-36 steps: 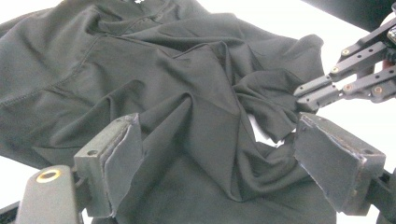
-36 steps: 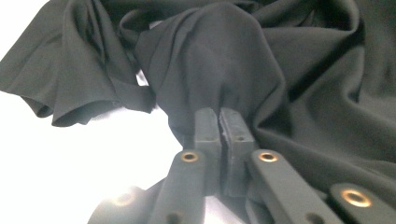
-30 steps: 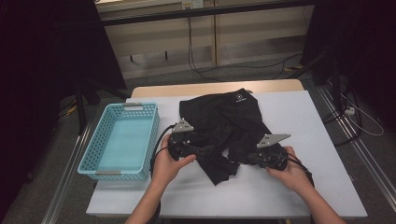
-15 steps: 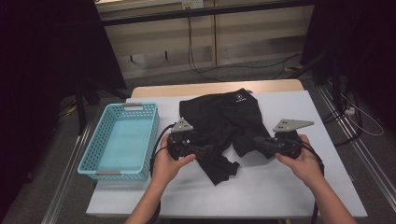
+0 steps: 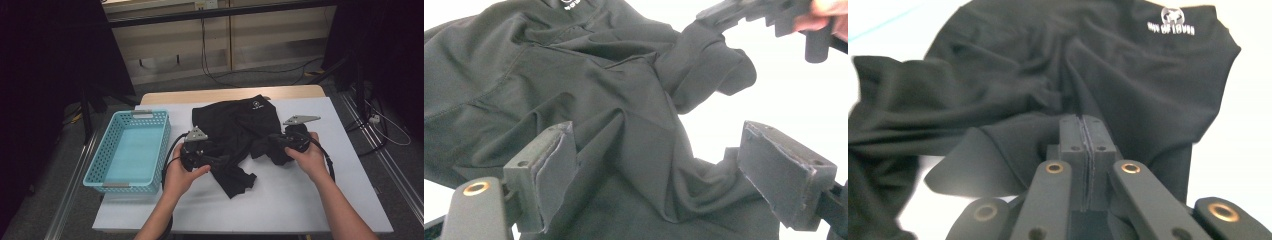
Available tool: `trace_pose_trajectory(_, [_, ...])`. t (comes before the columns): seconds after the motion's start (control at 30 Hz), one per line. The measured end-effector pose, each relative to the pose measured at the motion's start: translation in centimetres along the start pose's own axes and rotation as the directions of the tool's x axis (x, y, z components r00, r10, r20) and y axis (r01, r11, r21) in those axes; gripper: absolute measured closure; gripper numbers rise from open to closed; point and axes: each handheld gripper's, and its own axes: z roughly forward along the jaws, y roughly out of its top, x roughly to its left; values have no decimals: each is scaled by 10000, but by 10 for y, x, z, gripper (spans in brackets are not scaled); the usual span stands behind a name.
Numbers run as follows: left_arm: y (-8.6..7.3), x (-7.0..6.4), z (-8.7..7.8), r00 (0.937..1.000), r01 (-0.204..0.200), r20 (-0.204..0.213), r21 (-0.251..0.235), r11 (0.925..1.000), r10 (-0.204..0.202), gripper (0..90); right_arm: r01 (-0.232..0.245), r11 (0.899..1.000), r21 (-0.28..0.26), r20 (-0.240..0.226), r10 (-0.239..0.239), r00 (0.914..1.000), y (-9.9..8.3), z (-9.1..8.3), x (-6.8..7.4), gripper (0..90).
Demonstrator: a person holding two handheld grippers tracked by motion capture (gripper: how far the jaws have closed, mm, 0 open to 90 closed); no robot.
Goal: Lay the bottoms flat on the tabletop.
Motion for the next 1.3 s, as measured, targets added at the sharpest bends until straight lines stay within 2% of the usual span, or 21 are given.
trace_pose_trajectory(0.07, [0, 0, 0, 10000, -13, 1, 21, 10000, 13, 161, 29, 9995, 326, 216, -36, 9998, -3, 8, -3, 890])
trace_pose_trajectory(0.2, [0, -1, 1, 10000, -30, 37, 21, 10000, 30, 161, 1, 9989, 462, 315, -16, 9995, -6, 14, -3, 863])
trace_pose_trajectory(0.33, [0, -2, 1, 10000, -53, 55, 23, 10000, 53, 161, 163, 9976, 677, 511, -197, 9985, -8, 18, -1, 779])
trace_pose_trajectory(0.53, [0, -2, 2, 9999, -43, 130, 31, 10000, 42, 161, 204, 9995, 225, 845, -223, 9962, -5, 7, 2, 626])
trace_pose_trajectory(0.6, [0, -2, 2, 9999, -43, 141, 54, 10000, 42, 160, 43, 10000, 59, 1018, -49, 9948, -3, 1, 2, 556])
trace_pose_trajectory(0.7, [0, -2, 2, 9999, -37, 129, 37, 10000, 36, 160, 132, 9996, -235, 1130, -105, 9935, -2, -7, 3, 530])
trace_pose_trajectory(0.8, [0, -2, 1, 9999, -79, 102, 38, 10000, 78, 160, 251, 9994, -247, 1217, -219, 9923, -3, -14, 5, 497])
trace_pose_trajectory(0.97, [1, -3, 2, 9999, -115, 111, 56, 9999, 114, 160, 377, 9983, -434, 1098, -327, 9934, -9, -30, 9, 538])
trace_pose_trajectory(1.07, [1, -4, 2, 9999, -108, 112, 61, 9999, 107, 160, 338, 9971, -689, 1042, -266, 9942, -11, -41, 12, 608])
trace_pose_trajectory(1.2, [1, -5, 2, 9998, -133, 128, 37, 9999, 132, 160, 484, 9963, -706, 579, -443, 9973, -17, -52, 18, 729])
trace_pose_trajectory(1.3, [1, -6, 4, 9998, -120, 145, 53, 9999, 120, 160, 632, 9967, -508, 289, -618, 9977, -23, -51, 23, 768])
